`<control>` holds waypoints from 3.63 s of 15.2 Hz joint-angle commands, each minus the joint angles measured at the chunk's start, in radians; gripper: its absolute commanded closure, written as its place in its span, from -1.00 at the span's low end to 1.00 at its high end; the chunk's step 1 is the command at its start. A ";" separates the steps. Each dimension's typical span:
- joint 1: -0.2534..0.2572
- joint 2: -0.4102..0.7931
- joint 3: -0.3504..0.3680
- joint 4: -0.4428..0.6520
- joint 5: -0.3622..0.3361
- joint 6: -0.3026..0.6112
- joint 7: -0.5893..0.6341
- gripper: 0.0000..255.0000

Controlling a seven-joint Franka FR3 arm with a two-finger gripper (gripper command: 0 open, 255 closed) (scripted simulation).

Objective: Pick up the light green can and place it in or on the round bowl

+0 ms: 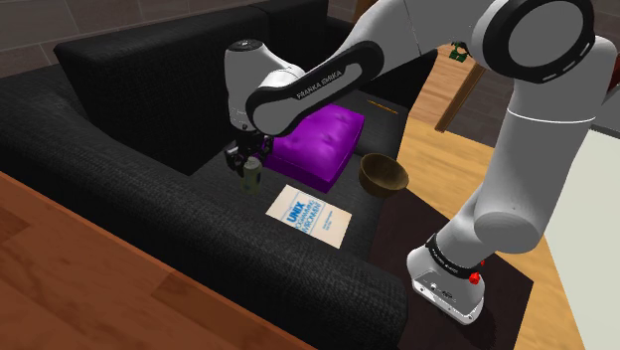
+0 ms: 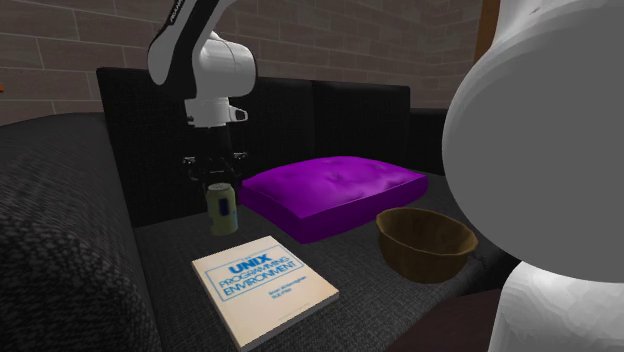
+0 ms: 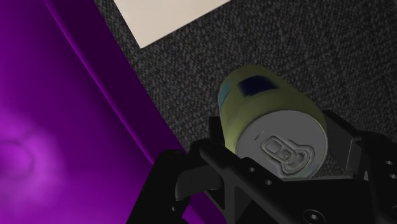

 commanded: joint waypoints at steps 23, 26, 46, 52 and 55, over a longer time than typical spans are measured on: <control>-0.023 -0.155 0.032 0.131 0.089 -0.270 -0.063 1.00; -0.024 -0.167 0.033 0.157 0.095 -0.307 -0.069 1.00; -0.144 -0.709 -0.121 -0.340 0.267 -0.313 -0.421 1.00; -0.176 -0.885 -0.221 -0.481 0.256 -0.347 -0.553 1.00; -0.198 -0.964 -0.276 -0.537 0.234 -0.371 -0.618 1.00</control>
